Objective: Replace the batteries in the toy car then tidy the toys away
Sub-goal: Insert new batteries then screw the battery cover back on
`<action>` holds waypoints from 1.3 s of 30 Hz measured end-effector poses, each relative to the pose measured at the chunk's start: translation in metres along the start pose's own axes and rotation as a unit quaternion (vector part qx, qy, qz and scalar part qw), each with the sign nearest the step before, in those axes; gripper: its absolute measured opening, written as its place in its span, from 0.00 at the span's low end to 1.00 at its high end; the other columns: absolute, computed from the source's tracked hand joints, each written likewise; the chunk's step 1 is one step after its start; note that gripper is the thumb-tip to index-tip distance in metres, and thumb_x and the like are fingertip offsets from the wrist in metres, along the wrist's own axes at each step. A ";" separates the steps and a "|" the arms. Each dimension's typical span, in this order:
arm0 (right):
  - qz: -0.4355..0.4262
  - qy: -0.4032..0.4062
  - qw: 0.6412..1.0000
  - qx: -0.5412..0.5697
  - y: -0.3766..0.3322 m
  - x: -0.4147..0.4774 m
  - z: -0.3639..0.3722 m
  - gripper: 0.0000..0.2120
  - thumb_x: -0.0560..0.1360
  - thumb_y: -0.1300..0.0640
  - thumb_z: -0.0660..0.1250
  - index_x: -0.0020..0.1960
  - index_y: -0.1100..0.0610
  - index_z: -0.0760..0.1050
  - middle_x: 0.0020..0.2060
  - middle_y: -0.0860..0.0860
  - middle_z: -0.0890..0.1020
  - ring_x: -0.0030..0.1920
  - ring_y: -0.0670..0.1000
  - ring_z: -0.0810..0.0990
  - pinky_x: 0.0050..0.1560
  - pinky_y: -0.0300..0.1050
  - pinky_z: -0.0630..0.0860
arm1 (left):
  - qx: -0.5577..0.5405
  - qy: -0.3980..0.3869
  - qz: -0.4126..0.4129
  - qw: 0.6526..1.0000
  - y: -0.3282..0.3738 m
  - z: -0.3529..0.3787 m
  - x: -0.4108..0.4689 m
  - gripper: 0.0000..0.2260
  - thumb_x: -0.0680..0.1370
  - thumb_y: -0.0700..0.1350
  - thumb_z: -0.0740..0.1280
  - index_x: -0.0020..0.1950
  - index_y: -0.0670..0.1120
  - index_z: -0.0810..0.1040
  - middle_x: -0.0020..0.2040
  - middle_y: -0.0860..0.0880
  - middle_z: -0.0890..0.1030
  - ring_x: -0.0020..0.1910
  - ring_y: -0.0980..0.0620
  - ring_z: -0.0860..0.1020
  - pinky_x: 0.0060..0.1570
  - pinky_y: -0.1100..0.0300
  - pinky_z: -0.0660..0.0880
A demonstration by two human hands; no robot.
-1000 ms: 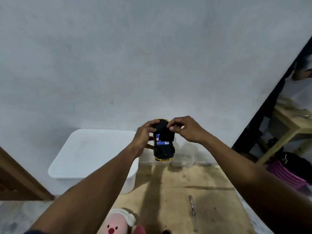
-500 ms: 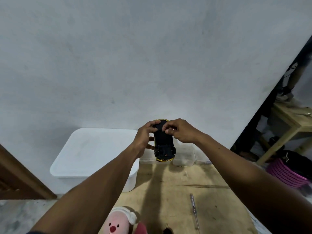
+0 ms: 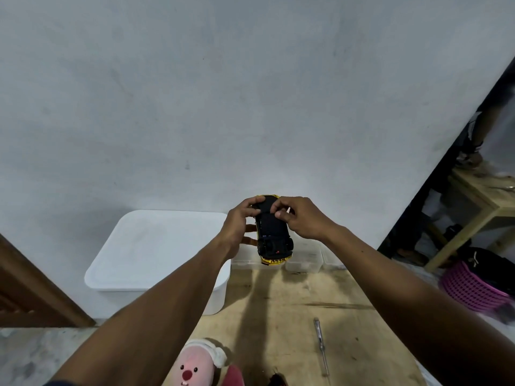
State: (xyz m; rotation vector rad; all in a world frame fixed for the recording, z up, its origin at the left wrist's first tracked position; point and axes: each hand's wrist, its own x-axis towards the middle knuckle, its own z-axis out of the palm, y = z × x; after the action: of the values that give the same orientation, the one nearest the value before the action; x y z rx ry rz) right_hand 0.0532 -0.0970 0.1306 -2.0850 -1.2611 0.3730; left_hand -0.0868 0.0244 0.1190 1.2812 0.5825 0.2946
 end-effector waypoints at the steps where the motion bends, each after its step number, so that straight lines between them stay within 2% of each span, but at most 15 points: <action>1: -0.008 0.003 1.000 -0.010 0.001 0.000 0.001 0.08 0.79 0.59 0.66 0.47 0.46 0.78 0.42 0.45 0.79 0.34 0.41 0.73 0.40 0.39 0.69 | -0.003 0.000 -0.001 1.000 -0.001 0.000 0.000 0.17 0.78 0.40 0.58 0.61 0.55 0.80 0.56 0.50 0.80 0.48 0.44 0.80 0.40 0.50 0.80; 4: -0.028 0.018 0.998 -0.047 0.004 -0.002 0.003 0.05 0.78 0.57 0.68 0.50 0.47 0.79 0.44 0.45 0.78 0.38 0.40 0.73 0.43 0.40 0.69 | -0.011 -0.003 -0.001 1.000 -0.002 0.001 -0.001 0.17 0.78 0.39 0.60 0.61 0.55 0.80 0.58 0.49 0.80 0.47 0.44 0.80 0.39 0.50 0.80; 8: -0.043 0.038 0.995 -0.086 0.004 -0.004 0.009 0.06 0.77 0.56 0.68 0.53 0.48 0.80 0.45 0.46 0.73 0.43 0.44 0.73 0.46 0.44 0.73 | 0.000 -0.007 0.005 1.000 -0.003 0.003 -0.002 0.18 0.78 0.37 0.63 0.62 0.54 0.79 0.56 0.50 0.81 0.47 0.46 0.82 0.36 0.52 0.80; 11: -0.038 0.021 0.995 -0.085 0.003 -0.006 0.011 0.06 0.78 0.56 0.67 0.52 0.47 0.79 0.45 0.46 0.73 0.41 0.42 0.72 0.45 0.43 0.72 | 0.010 -0.010 0.002 1.000 -0.005 0.003 -0.003 0.18 0.78 0.36 0.63 0.63 0.54 0.79 0.55 0.51 0.81 0.47 0.46 0.82 0.36 0.52 0.80; 14: -0.023 0.003 0.998 -0.064 0.002 -0.007 0.009 0.05 0.77 0.57 0.68 0.51 0.47 0.78 0.45 0.45 0.76 0.39 0.46 0.74 0.46 0.47 0.75 | 0.013 -0.011 -0.001 1.000 -0.007 0.001 -0.003 0.19 0.77 0.36 0.62 0.63 0.54 0.79 0.55 0.51 0.81 0.47 0.46 0.81 0.38 0.52 0.80; 18: 0.010 -0.025 1.000 0.015 0.000 -0.008 0.002 0.06 0.78 0.60 0.67 0.47 0.49 0.78 0.39 0.46 0.77 0.34 0.46 0.72 0.40 0.39 0.71 | 0.013 -0.014 -0.001 1.000 -0.008 -0.003 -0.005 0.19 0.76 0.37 0.63 0.63 0.54 0.78 0.56 0.52 0.80 0.48 0.46 0.80 0.42 0.49 0.81; 22: 0.029 -0.040 0.997 0.061 -0.001 -0.008 -0.002 0.06 0.79 0.62 0.66 0.48 0.52 0.77 0.36 0.47 0.76 0.36 0.45 0.72 0.42 0.38 0.69 | 0.012 -0.026 -0.003 1.000 -0.006 -0.005 -0.006 0.17 0.77 0.42 0.63 0.62 0.55 0.80 0.61 0.47 0.78 0.48 0.45 0.78 0.42 0.50 0.81; 25: 0.027 -0.037 0.998 0.045 -0.002 -0.009 -0.001 0.06 0.79 0.62 0.66 0.48 0.51 0.78 0.38 0.47 0.77 0.38 0.44 0.73 0.40 0.36 0.68 | 0.013 -0.028 -0.006 1.000 -0.005 -0.006 -0.006 0.16 0.77 0.45 0.62 0.61 0.57 0.80 0.64 0.45 0.76 0.49 0.44 0.78 0.46 0.46 0.80; 28: 0.020 -0.019 0.999 0.029 -0.004 -0.010 0.005 0.06 0.79 0.61 0.66 0.48 0.50 0.78 0.39 0.46 0.78 0.35 0.42 0.73 0.38 0.36 0.69 | 0.009 -0.027 -0.006 1.000 -0.005 -0.006 -0.005 0.16 0.77 0.44 0.62 0.61 0.56 0.80 0.64 0.45 0.77 0.48 0.44 0.79 0.46 0.46 0.80; 34: 0.005 0.021 1.000 -0.019 0.001 -0.010 0.014 0.08 0.78 0.57 0.66 0.47 0.43 0.77 0.38 0.42 0.78 0.32 0.42 0.74 0.40 0.43 0.74 | 0.004 -0.030 -0.005 1.000 -0.005 -0.009 -0.005 0.16 0.77 0.42 0.62 0.62 0.55 0.80 0.60 0.47 0.79 0.50 0.43 0.80 0.46 0.46 0.80; 36: -0.007 0.022 0.999 -0.036 -0.001 -0.010 0.015 0.08 0.77 0.56 0.66 0.48 0.43 0.77 0.40 0.42 0.78 0.34 0.41 0.74 0.42 0.43 0.73 | 0.002 -0.029 0.000 1.000 -0.006 -0.009 -0.004 0.17 0.77 0.40 0.64 0.63 0.55 0.79 0.58 0.49 0.80 0.49 0.44 0.80 0.43 0.48 0.80; 39: -0.027 0.026 0.997 -0.073 -0.002 -0.009 0.017 0.06 0.77 0.55 0.68 0.51 0.45 0.78 0.46 0.43 0.75 0.44 0.44 0.75 0.47 0.44 0.73 | 0.008 -0.026 0.013 1.000 -0.010 -0.009 -0.004 0.20 0.76 0.37 0.68 0.63 0.55 0.78 0.58 0.51 0.80 0.48 0.45 0.82 0.38 0.52 0.80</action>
State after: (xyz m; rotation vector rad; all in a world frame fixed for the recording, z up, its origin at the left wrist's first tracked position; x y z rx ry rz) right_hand 0.0385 -0.0974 0.1182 -2.1624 -1.3461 0.2058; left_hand -0.0961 0.0274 0.1089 1.3090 0.5257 0.2786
